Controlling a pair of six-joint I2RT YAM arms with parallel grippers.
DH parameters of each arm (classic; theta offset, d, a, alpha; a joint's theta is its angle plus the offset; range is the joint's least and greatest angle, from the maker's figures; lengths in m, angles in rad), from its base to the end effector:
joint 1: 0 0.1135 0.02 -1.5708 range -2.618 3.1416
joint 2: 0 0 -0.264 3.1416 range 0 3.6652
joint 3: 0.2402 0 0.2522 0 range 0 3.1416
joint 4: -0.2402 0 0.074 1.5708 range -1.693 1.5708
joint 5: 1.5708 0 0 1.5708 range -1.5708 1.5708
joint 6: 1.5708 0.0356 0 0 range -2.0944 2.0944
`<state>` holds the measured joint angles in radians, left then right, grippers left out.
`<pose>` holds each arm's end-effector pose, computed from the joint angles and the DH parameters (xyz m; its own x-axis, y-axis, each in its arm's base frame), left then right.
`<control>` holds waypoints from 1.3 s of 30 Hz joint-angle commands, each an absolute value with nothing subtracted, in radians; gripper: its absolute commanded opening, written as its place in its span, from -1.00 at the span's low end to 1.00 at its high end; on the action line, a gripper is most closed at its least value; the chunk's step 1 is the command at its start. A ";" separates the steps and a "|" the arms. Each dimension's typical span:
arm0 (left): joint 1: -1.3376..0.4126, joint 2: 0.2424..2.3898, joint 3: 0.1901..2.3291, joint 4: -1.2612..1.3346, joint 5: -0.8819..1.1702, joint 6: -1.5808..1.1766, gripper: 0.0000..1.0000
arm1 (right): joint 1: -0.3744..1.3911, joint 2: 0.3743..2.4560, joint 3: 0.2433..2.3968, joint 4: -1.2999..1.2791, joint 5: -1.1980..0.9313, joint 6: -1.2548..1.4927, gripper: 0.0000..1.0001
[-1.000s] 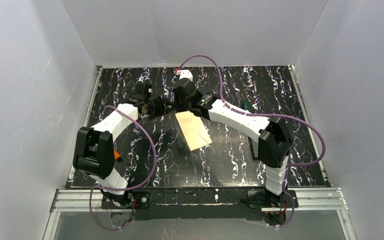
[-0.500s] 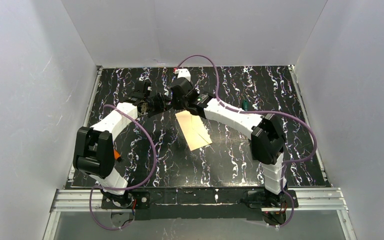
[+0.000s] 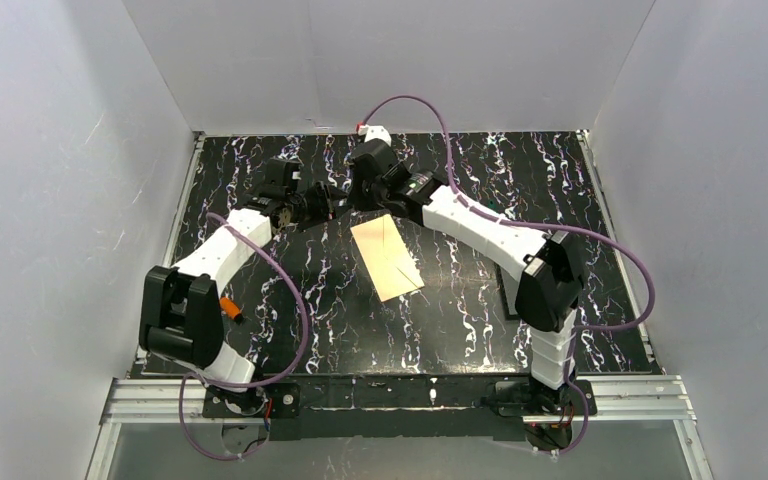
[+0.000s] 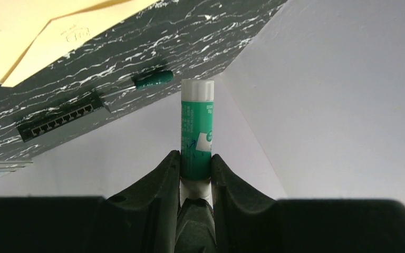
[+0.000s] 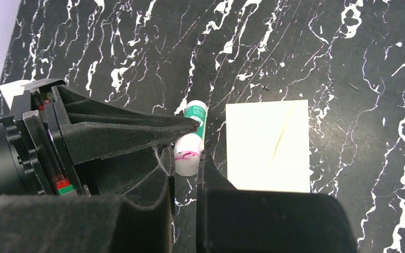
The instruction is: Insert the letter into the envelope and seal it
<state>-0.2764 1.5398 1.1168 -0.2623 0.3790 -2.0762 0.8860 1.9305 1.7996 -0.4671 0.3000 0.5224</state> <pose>0.3261 -0.1062 0.2638 -0.1682 -0.7973 0.5797 -0.7889 -0.2437 -0.5641 0.2946 0.3441 0.3273 -0.6007 0.0180 -0.7993 -0.3297 0.9052 0.2682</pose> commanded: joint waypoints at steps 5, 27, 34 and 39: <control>-0.276 1.424 1.105 -0.293 0.455 -2.129 0.16 | 0.839 1.870 1.741 -0.592 0.297 0.545 -0.97; -0.213 1.331 1.167 -0.696 0.308 -1.208 0.81 | 0.605 1.587 1.474 -1.044 -0.027 0.455 -0.97; -0.213 1.250 1.153 -0.716 0.306 -0.859 0.76 | 0.572 1.588 1.324 -1.161 -0.118 0.445 -0.97; -0.212 1.202 1.133 -0.776 0.295 -0.753 0.75 | 0.534 1.654 1.258 -1.173 -0.139 0.397 -0.97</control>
